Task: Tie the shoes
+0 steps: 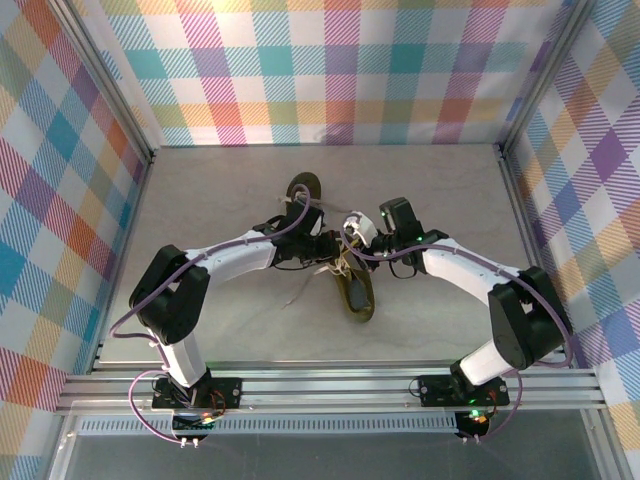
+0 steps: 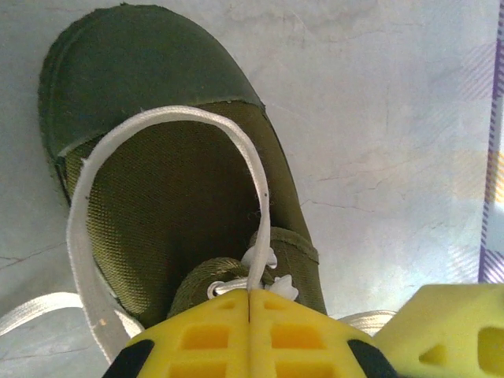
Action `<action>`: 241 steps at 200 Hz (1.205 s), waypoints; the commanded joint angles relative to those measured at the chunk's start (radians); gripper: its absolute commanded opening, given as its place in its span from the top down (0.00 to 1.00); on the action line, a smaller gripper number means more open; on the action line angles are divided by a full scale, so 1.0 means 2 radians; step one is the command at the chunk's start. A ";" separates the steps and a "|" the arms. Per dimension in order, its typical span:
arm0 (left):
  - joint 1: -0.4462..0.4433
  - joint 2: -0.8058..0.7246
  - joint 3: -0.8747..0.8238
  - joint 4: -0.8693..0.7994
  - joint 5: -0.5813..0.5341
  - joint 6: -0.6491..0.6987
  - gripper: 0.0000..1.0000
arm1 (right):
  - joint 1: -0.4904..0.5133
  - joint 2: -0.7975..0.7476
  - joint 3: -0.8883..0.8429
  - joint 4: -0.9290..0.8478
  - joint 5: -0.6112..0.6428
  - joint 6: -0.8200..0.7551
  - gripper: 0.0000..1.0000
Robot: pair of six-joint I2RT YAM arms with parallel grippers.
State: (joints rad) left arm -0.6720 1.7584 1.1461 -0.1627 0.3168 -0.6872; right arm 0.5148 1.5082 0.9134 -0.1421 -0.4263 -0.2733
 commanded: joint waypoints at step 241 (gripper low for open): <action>0.002 -0.047 -0.039 0.066 0.035 -0.066 1.00 | 0.029 -0.114 -0.048 -0.058 -0.048 0.351 0.48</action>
State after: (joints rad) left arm -0.6708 1.6695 1.0626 -0.0452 0.3767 -0.8154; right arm 0.5655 1.2346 0.8085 -0.3164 -0.4858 0.3817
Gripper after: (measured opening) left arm 0.053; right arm 0.520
